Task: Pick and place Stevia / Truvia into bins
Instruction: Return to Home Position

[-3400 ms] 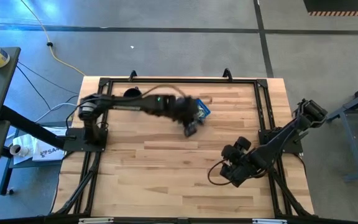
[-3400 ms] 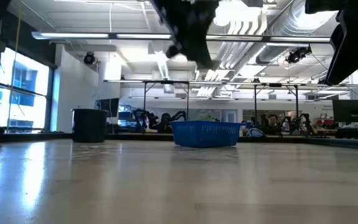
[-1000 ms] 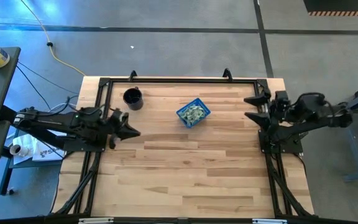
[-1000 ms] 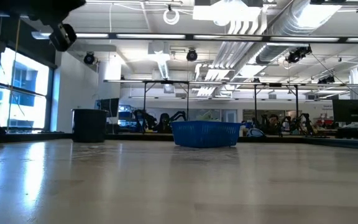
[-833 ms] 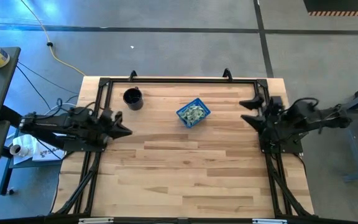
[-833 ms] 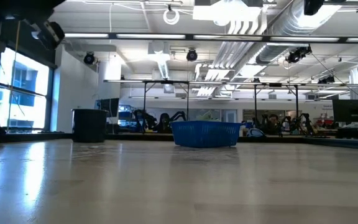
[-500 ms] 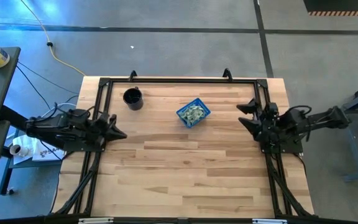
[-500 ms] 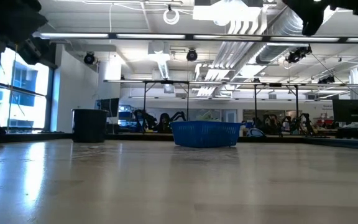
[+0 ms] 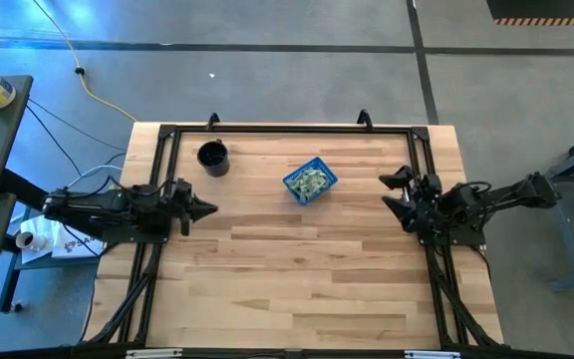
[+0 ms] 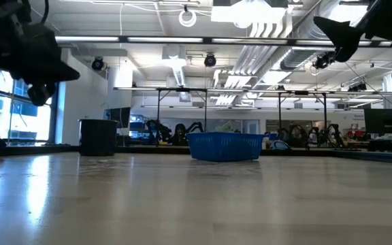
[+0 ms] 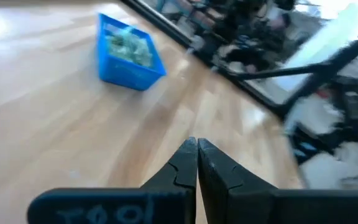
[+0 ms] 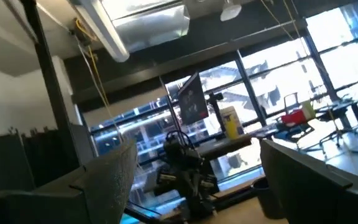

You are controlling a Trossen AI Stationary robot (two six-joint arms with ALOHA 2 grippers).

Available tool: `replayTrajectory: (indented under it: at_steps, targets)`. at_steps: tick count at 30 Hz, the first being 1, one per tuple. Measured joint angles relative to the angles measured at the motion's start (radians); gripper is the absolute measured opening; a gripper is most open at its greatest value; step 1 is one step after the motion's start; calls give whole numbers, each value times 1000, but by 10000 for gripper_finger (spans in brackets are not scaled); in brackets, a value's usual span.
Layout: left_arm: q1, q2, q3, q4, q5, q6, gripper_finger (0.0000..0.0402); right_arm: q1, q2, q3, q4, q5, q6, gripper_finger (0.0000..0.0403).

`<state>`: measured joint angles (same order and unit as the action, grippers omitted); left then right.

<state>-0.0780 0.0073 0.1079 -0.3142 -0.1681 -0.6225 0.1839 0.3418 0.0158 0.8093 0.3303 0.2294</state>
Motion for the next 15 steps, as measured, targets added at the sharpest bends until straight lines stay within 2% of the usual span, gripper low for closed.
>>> replayTrajectory:
  at_steps: [2,4,7,10,15]
  targets:
    - [0,8,2,-11,-55,12,46,-3,-4,0,-15,-2,-30,330]
    - [0,10,6,-42,-148,27,46,-8,-2,0,-35,39,-54,330]
    - [0,10,10,-62,-274,132,46,-8,4,0,-81,104,-63,330]
    - [-1,10,10,-61,-293,197,46,-8,4,0,-131,140,-50,330]
    - [-1,10,10,-61,-292,200,46,-8,4,0,-217,150,-54,330]
